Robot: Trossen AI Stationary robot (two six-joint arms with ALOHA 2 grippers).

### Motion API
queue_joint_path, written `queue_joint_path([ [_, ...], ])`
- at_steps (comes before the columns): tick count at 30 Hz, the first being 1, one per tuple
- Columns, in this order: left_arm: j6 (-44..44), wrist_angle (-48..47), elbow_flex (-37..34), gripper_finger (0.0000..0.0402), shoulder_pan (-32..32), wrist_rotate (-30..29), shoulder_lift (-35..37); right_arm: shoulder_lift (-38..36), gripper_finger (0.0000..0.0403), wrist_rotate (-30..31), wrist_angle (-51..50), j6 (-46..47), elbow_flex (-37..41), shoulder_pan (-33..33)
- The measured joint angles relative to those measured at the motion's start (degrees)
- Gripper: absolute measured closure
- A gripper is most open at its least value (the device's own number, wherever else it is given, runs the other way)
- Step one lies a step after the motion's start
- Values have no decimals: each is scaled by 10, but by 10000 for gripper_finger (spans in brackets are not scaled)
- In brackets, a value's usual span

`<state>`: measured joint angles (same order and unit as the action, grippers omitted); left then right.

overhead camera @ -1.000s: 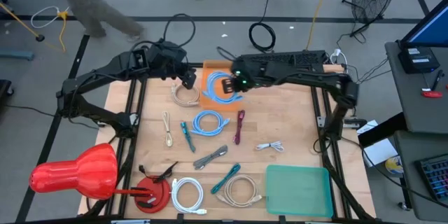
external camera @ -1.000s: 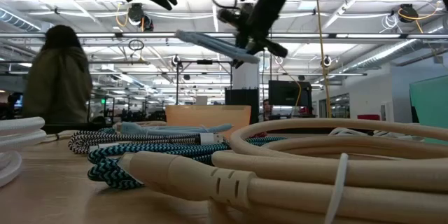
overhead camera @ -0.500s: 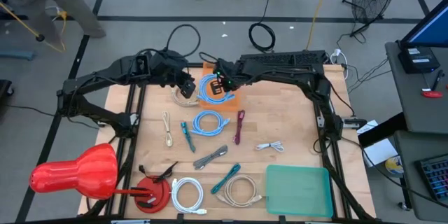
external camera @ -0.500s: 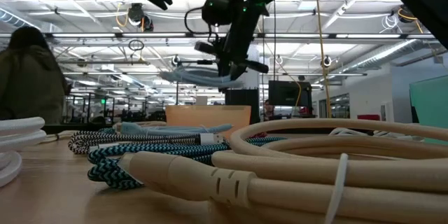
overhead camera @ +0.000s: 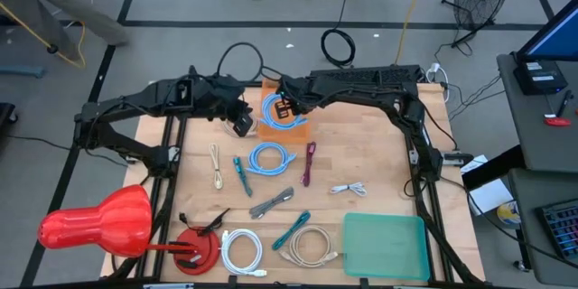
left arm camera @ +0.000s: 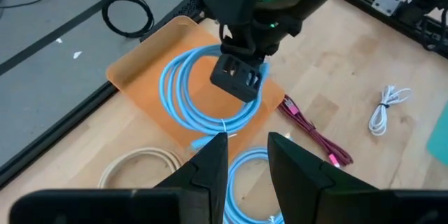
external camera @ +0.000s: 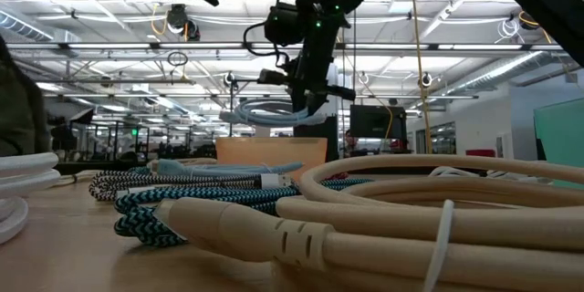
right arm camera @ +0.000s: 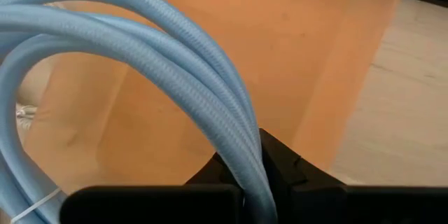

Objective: Pick & Place USB Port
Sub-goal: Put the right blue usb cable into the orange bin

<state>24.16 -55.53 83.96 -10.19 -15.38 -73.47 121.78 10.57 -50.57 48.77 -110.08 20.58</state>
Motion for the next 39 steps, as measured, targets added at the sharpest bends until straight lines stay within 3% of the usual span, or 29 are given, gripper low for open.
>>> queue_joint_path([
  [15,-4,-2,0,298,6,-2,5,0,395,-17,66,43,96,-15],
  [26,-12,-4,0,298,6,-2,5,-1,393,-32,88,44,118,-17],
  [34,-13,-4,0,298,6,-2,5,-1,323,-35,94,30,118,-15],
  [39,-13,-4,0,298,6,-4,5,-1,306,-33,96,28,118,-15],
])
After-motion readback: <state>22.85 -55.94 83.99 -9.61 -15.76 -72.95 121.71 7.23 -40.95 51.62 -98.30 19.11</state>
